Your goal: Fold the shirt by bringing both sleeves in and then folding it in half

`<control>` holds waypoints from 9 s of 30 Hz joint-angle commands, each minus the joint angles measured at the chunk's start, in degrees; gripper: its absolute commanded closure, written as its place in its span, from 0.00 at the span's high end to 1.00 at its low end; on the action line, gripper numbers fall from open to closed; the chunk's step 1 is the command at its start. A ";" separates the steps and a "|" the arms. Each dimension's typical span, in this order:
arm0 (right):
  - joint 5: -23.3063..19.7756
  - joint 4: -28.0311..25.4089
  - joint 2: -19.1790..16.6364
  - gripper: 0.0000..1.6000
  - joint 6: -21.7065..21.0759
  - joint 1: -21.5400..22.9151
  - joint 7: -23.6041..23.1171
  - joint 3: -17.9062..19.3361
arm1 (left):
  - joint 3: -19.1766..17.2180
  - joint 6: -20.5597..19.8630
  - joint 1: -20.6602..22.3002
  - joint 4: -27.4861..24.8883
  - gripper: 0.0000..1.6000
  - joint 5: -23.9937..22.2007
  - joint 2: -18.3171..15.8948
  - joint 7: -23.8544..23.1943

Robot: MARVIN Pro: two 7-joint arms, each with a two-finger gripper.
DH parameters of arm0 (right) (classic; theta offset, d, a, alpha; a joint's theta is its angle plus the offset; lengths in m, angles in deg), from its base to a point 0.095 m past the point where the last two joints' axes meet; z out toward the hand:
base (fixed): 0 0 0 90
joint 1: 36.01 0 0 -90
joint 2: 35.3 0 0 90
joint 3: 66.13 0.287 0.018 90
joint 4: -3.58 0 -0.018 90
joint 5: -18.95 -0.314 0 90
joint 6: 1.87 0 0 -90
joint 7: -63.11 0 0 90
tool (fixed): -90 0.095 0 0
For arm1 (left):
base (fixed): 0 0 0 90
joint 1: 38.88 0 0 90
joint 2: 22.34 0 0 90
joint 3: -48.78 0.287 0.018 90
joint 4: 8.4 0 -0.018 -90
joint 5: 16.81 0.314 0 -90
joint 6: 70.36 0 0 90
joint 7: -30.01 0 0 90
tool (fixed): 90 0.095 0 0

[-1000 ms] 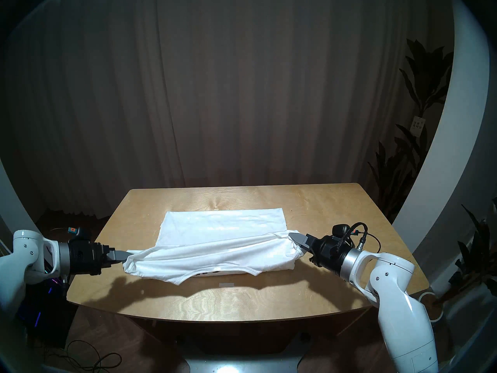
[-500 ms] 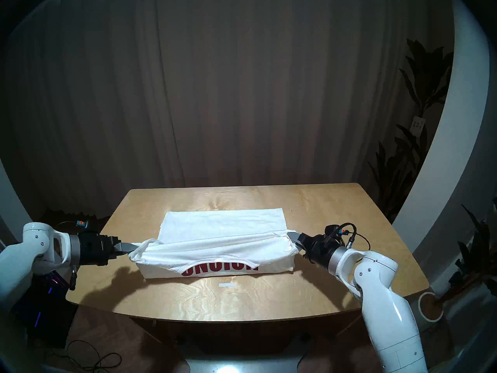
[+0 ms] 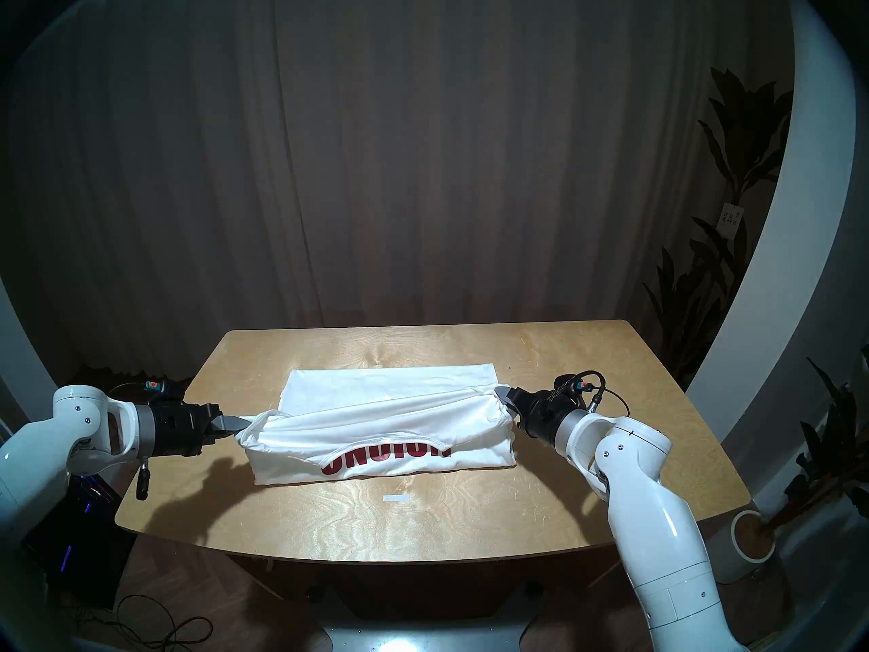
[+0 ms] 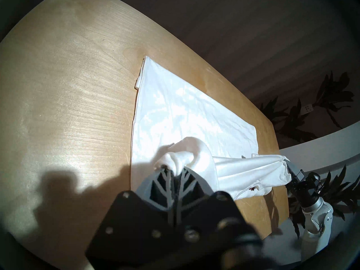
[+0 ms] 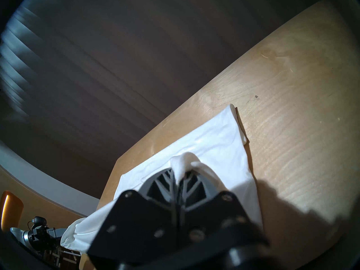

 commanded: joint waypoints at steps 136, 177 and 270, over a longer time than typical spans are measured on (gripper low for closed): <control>8.51 26.09 7.84 1.00 2.73 30.20 13.76 -3.67 | 30.76 5.20 66.62 59.12 1.00 19.65 32.80 16.31; 6.90 15.18 -0.54 1.00 1.16 10.18 4.32 3.85 | 26.81 2.77 44.64 41.30 0.80 12.75 25.32 -6.46; 1.07 0.79 3.74 1.00 8.30 0.52 -10.51 8.05 | 13.89 19.72 13.81 4.94 0.92 16.52 9.16 9.40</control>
